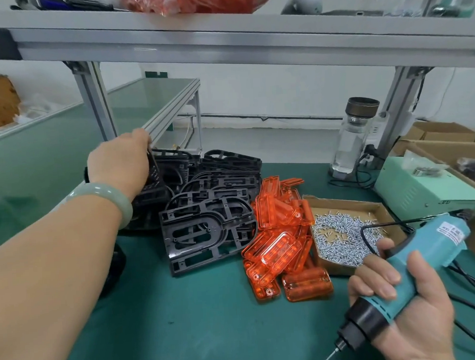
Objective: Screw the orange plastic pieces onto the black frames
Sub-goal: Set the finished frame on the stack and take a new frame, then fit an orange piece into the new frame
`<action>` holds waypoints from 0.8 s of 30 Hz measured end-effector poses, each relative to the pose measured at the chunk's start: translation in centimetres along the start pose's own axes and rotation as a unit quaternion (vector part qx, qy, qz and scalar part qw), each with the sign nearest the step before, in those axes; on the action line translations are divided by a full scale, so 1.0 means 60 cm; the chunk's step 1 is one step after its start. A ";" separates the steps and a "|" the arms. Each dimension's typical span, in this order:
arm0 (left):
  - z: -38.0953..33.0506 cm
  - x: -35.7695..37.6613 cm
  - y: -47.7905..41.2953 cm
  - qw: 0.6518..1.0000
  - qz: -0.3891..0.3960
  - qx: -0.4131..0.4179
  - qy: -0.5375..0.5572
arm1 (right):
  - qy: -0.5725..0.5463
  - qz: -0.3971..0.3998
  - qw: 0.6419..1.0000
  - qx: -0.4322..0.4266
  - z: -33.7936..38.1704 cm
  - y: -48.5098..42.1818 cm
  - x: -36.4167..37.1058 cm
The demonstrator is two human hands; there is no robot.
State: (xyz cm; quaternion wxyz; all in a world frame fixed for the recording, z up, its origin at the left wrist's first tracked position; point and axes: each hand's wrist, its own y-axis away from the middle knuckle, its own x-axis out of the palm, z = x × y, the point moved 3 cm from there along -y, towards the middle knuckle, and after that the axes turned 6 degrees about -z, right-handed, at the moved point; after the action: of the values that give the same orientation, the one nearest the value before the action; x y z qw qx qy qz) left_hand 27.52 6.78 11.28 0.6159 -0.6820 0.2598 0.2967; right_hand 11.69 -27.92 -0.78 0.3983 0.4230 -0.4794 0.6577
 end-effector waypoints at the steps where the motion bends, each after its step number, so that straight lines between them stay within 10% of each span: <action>1: 0.001 -0.007 -0.004 1.000 -0.018 -0.003 0.017 | 0.001 -0.001 1.000 -0.001 0.000 0.000 -0.001; 11: -0.043 -0.107 0.009 0.971 -0.121 -0.012 0.205 | -0.006 -0.009 1.000 0.007 0.000 0.001 -0.002; 17: -0.060 -0.149 0.076 0.912 -0.042 -0.080 0.399 | -0.020 -0.021 1.000 0.011 0.001 0.006 0.002; 24: -0.066 -0.111 0.151 0.874 -0.065 -0.158 0.455 | 0.140 -0.198 0.958 -0.153 0.008 0.011 0.012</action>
State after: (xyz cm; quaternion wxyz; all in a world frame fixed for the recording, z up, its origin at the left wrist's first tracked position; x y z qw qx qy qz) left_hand 16.73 1.80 10.17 0.3315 -0.8454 0.4159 -0.0497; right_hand 10.94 -28.47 -0.22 0.6433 0.3470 -0.4204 0.5376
